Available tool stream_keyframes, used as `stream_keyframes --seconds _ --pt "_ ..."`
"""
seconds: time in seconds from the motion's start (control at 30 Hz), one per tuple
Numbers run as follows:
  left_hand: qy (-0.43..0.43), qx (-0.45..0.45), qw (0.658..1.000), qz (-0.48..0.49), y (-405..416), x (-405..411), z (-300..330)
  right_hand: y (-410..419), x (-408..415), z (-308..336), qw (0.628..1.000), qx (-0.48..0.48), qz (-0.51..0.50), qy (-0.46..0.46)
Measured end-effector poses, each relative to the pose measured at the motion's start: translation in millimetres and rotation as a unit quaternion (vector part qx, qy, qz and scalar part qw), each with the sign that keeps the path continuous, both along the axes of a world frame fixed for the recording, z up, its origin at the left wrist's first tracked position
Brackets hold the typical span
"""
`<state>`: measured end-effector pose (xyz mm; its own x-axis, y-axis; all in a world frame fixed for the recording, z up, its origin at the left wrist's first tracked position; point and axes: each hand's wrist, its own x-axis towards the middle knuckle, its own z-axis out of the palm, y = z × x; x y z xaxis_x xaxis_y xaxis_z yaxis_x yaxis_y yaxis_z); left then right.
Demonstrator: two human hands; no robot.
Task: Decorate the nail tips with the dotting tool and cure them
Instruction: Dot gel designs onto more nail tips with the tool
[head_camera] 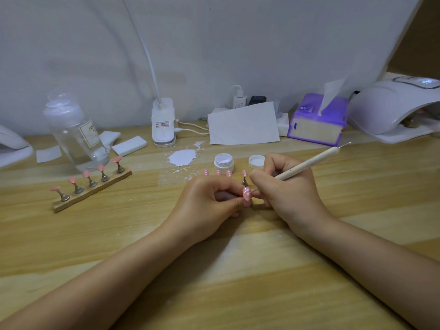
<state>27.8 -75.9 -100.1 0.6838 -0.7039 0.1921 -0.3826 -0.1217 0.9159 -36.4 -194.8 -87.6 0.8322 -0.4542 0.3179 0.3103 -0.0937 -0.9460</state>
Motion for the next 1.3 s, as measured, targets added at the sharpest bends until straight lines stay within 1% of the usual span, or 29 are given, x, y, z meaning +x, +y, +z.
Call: stream_keyframes --seconds 0.6,1.3 --pt "-0.013 0.005 1.000 0.007 0.2 -0.8 0.9 0.4 -0.6 0.2 1.000 0.001 0.003 0.006" --pt "-0.001 0.002 1.000 0.000 0.1 -0.3 0.5 1.0 -1.2 0.8 1.000 0.007 0.003 0.003"
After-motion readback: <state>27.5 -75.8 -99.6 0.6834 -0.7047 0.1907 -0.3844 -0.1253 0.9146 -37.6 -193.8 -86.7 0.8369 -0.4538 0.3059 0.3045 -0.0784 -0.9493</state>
